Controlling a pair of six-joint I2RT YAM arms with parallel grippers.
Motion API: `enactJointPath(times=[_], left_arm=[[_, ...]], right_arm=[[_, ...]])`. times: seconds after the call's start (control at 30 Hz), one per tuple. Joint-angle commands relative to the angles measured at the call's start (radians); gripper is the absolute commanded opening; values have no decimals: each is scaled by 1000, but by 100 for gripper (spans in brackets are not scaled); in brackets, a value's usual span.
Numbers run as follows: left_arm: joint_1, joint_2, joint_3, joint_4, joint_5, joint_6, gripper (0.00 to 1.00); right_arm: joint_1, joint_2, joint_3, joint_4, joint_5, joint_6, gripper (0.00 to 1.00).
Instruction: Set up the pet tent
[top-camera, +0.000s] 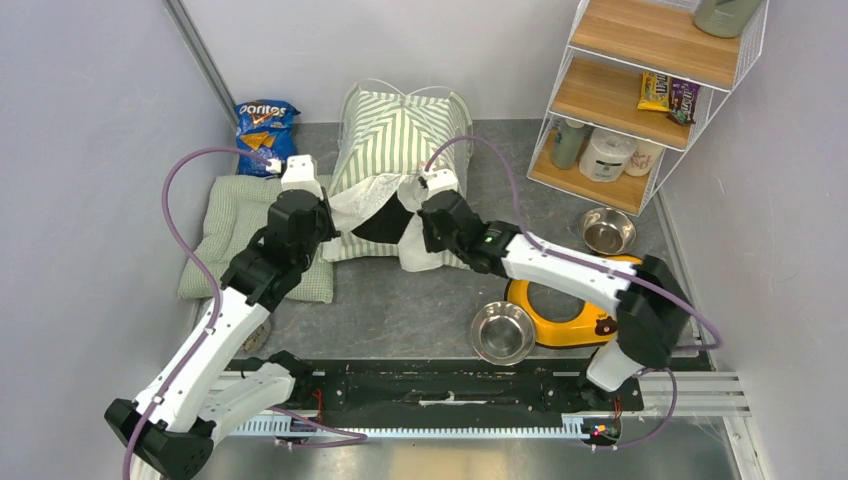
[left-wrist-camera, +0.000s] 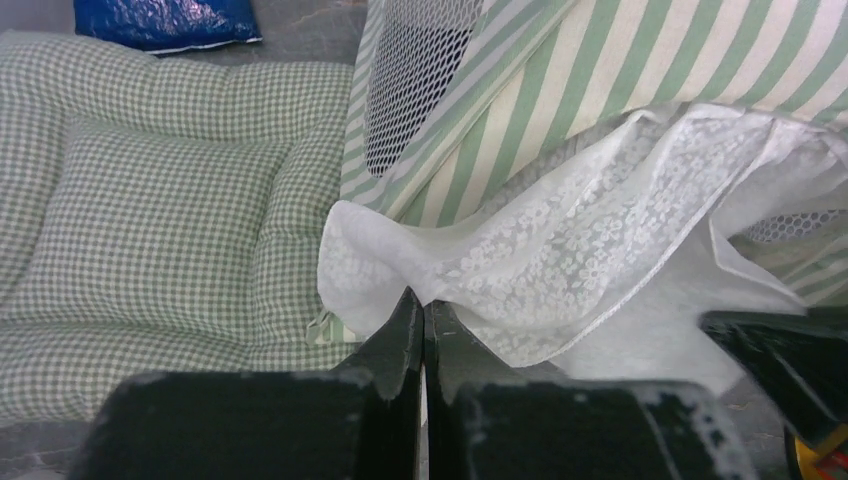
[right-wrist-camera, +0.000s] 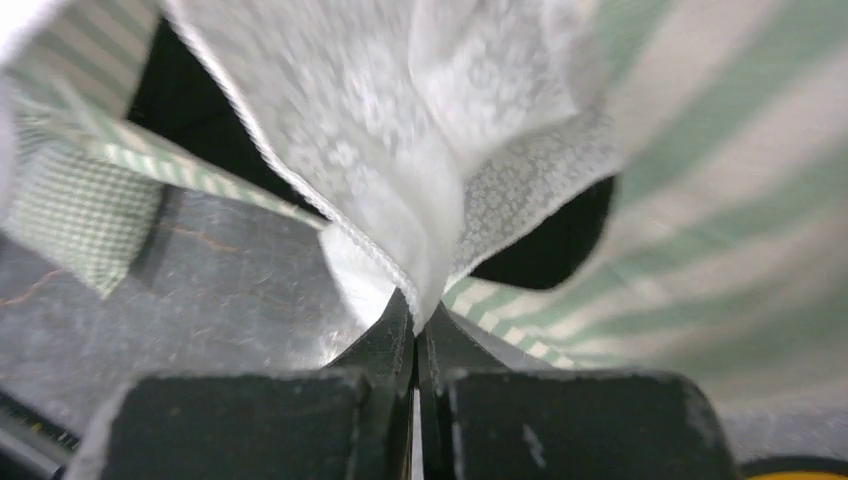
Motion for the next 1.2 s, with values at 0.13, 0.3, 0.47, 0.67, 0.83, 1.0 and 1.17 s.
enactJointPath(times=[0.13, 0.3, 0.47, 0.67, 0.83, 1.0, 1.17], left_arm=[[-3, 67, 131, -37, -27, 98, 2], [0, 126, 194, -59, -71, 204, 2], [7, 192, 262, -60, -71, 314, 2], [17, 274, 328, -14, -66, 458, 2], [24, 318, 354, 36, -28, 579, 2], [48, 341, 378, 101, 38, 672, 2], [71, 372, 429, 130, 120, 740, 2]], right_arm=[[-16, -222, 100, -235, -170, -55, 0], [-39, -175, 297, -549, -90, -120, 0], [-48, -115, 463, -710, 93, -269, 0], [-72, -25, 618, -751, 178, -533, 0], [-89, 33, 694, -714, 259, -715, 0], [-126, 46, 695, -582, 237, -841, 6], [-138, -11, 593, -376, 123, -903, 12]])
